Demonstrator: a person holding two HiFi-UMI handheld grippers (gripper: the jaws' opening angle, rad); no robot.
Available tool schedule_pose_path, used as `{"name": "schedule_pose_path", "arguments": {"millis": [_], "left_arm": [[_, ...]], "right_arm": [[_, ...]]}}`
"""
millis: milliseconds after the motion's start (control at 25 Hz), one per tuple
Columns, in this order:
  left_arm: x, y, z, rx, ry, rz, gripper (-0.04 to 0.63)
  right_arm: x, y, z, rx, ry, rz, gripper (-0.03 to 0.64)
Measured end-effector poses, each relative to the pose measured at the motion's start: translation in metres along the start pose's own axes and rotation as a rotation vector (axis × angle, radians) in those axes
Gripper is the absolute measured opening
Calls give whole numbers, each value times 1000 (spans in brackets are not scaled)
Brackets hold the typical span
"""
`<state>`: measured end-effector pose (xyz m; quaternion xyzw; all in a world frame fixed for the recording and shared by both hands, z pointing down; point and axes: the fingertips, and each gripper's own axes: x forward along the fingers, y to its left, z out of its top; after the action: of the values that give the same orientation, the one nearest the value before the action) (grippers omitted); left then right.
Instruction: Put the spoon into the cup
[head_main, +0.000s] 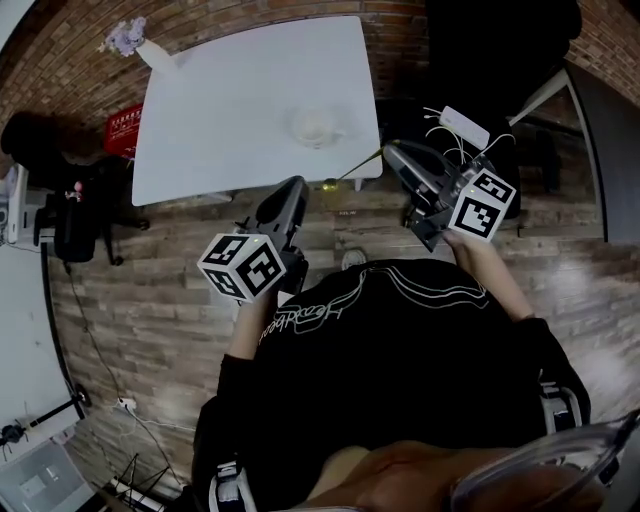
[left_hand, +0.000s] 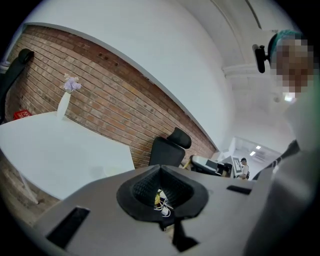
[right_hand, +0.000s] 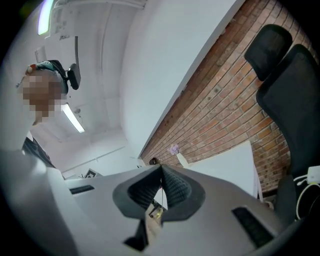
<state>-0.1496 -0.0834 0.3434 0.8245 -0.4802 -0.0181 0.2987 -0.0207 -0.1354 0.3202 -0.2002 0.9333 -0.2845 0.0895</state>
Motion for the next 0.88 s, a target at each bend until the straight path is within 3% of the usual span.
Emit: {"name": "schedule_pose_path", "arguments": {"millis": [320, 880], "left_arm": [[19, 52, 24, -14, 16, -5, 3], [49, 98, 33, -72, 27, 39, 3]], "right_arm": [[47, -32, 9, 3, -10, -35, 0], [86, -78, 14, 22, 33, -39, 0]]}}
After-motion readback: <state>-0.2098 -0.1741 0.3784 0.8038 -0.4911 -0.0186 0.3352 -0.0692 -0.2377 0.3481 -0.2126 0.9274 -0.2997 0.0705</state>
